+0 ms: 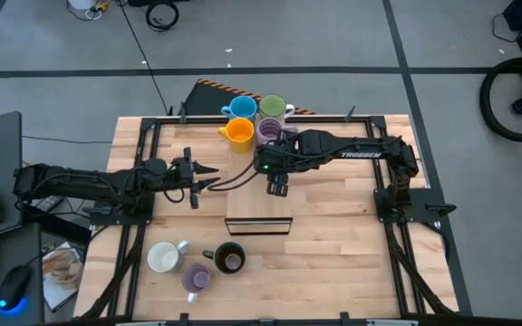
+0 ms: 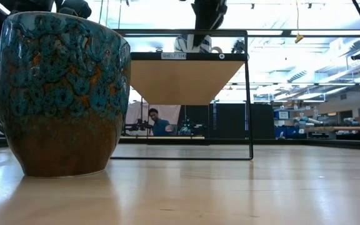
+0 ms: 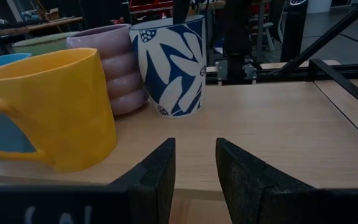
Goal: Place coffee mugs
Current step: Put the white-blue mug on the shelf, then put the light blue mug on the shelf
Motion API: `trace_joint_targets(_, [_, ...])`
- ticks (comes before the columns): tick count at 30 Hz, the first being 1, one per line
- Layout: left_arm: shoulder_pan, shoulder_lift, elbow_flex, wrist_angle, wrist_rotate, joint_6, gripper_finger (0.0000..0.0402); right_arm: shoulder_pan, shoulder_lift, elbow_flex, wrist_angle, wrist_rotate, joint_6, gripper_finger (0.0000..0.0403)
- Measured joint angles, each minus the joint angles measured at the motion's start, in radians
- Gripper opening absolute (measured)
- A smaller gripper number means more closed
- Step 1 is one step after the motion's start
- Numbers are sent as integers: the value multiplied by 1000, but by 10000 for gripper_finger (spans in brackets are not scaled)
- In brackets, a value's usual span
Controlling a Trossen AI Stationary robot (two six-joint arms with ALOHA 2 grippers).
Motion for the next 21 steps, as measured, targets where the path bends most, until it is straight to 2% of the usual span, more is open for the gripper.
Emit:
trace_joint_targets(10, [0,0,0,0,0,0,121,15,-54,0,10,12,-53,215])
trace_joint_targets(13, [-1,0,0,-2,0,-2,121,32,-89,0,10,61,-54,215])
trace_joint_targets(17, [0,0,0,-9,0,-11,121,83,-143,0,-10,176,-53,215])
trace_joint_targets(21, [-1,0,0,-8,0,-21,121,125,-208,-46,-43,240,25,215])
